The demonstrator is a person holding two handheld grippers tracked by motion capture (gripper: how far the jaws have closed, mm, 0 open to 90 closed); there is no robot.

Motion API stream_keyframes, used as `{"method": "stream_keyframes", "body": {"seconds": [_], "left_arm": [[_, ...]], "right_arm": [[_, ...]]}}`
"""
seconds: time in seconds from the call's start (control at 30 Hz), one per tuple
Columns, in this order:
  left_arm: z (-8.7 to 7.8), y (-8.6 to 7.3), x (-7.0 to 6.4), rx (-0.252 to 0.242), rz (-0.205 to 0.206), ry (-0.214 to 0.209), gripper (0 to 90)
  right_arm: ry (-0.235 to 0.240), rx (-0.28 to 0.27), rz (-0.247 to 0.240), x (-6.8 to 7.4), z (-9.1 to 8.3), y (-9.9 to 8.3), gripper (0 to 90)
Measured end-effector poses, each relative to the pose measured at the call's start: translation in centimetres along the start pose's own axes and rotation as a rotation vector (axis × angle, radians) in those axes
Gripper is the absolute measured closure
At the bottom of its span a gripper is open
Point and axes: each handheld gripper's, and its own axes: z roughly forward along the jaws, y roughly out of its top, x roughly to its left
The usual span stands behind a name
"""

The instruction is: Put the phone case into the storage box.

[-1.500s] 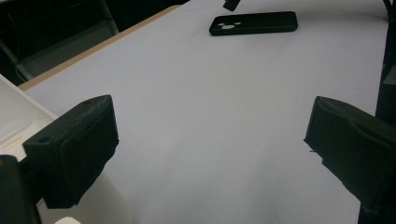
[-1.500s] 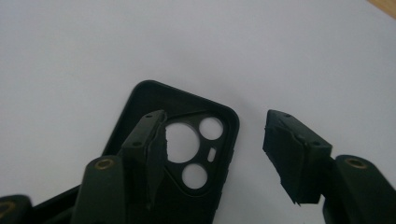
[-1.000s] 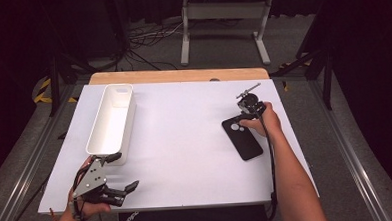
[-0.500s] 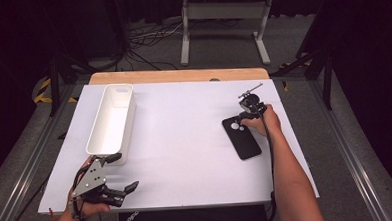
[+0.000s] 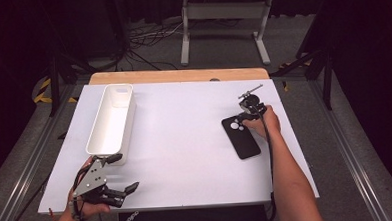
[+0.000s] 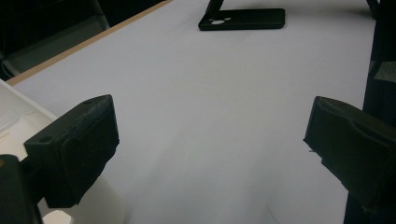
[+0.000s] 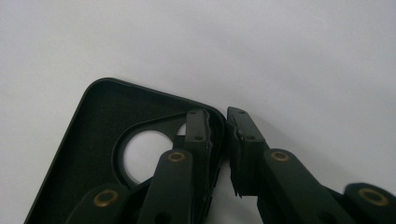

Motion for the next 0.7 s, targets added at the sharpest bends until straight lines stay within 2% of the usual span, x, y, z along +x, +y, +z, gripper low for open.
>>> {"method": "stream_keyframes", "body": {"seconds": [0.2, 0.5, 0.7], "left_arm": [[0.0, 0.0, 0.0, 0.009, 0.006, -0.003, 3.4], [-0.1, 0.1, 0.0, 0.009, 0.006, -0.004, 3.4], [-0.1, 0.2, 0.0, 0.003, 0.008, 0.000, 3.4]], "right_arm": [[-0.006, -0.035, 0.014, 0.1, -0.1, -0.4, 81.4], [-0.019, -0.079, 0.008, 0.2, -0.9, -0.7, 82.0], [-0.025, -0.163, 0.014, 0.4, -2.7, -1.1, 82.3]]}}
